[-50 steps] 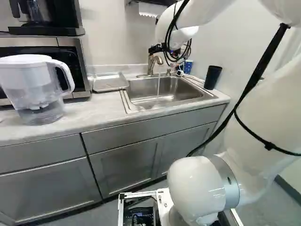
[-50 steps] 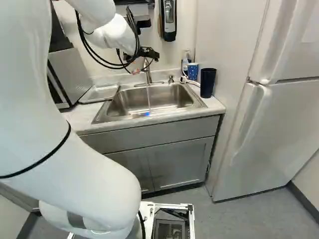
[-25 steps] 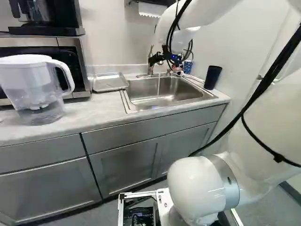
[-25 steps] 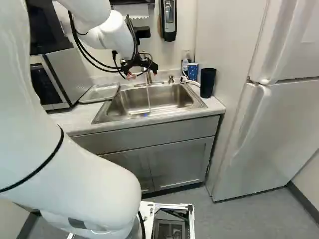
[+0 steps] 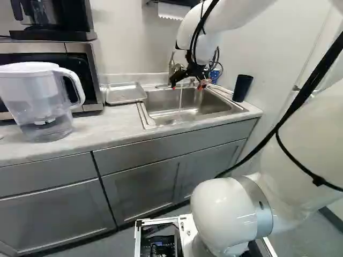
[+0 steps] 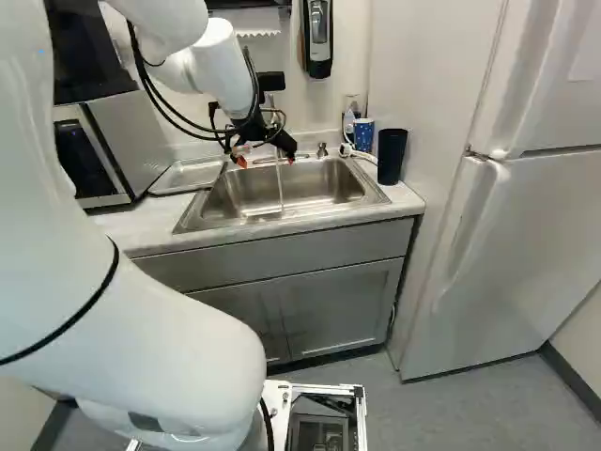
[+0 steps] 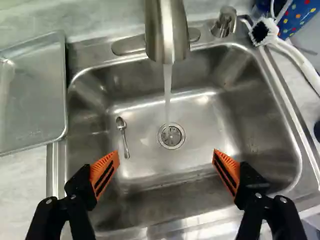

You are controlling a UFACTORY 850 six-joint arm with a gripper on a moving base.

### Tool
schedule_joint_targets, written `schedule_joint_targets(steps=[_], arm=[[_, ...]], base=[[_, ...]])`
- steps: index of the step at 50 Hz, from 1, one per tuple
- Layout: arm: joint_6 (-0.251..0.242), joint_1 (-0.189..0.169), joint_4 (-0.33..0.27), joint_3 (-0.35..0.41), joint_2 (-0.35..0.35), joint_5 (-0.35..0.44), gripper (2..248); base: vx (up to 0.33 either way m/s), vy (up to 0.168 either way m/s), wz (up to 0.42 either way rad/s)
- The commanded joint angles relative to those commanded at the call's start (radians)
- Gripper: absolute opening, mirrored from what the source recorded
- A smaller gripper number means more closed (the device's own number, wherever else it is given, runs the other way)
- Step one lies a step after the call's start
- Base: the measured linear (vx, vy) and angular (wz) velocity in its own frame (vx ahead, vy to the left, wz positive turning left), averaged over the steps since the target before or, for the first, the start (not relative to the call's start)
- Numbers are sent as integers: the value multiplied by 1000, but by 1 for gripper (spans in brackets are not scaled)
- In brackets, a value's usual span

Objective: Rinse the cup and place it in the tray

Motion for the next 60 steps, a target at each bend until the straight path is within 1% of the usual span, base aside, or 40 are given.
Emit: schedule_joint_targets(steps=[5,45,60], arm=[[0,0,0,0,0,-53,247],[0,0,1,0,0,-45,247],[0,-6,32,9,10,-21,247]], base=[[0,0,0],[0,0,0],[0,0,0]])
